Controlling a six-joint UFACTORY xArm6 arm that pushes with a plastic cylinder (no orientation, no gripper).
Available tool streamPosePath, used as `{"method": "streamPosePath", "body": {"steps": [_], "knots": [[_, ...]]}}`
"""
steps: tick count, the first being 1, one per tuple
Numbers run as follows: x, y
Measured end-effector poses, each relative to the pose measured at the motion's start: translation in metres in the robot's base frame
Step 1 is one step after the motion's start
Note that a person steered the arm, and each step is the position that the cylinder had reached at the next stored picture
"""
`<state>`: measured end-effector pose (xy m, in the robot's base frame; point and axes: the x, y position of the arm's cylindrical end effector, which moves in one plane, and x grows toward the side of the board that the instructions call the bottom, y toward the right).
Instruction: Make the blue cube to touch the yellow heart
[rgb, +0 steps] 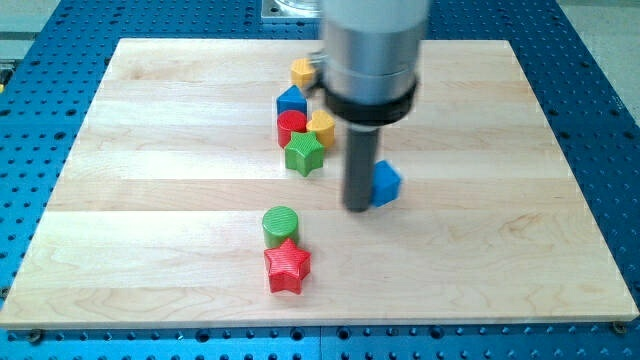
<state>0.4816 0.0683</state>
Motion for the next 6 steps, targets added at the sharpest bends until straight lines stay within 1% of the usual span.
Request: {"method": "streamPosePath", "body": {"steps": [1, 2, 3, 4, 5, 6], "knots": [[-0.021, 0.035], [-0.012, 0.095], [-0.021, 0.101], [-0.033, 0.055], [-0.033, 0.109], [-0.066, 0.112]]}}
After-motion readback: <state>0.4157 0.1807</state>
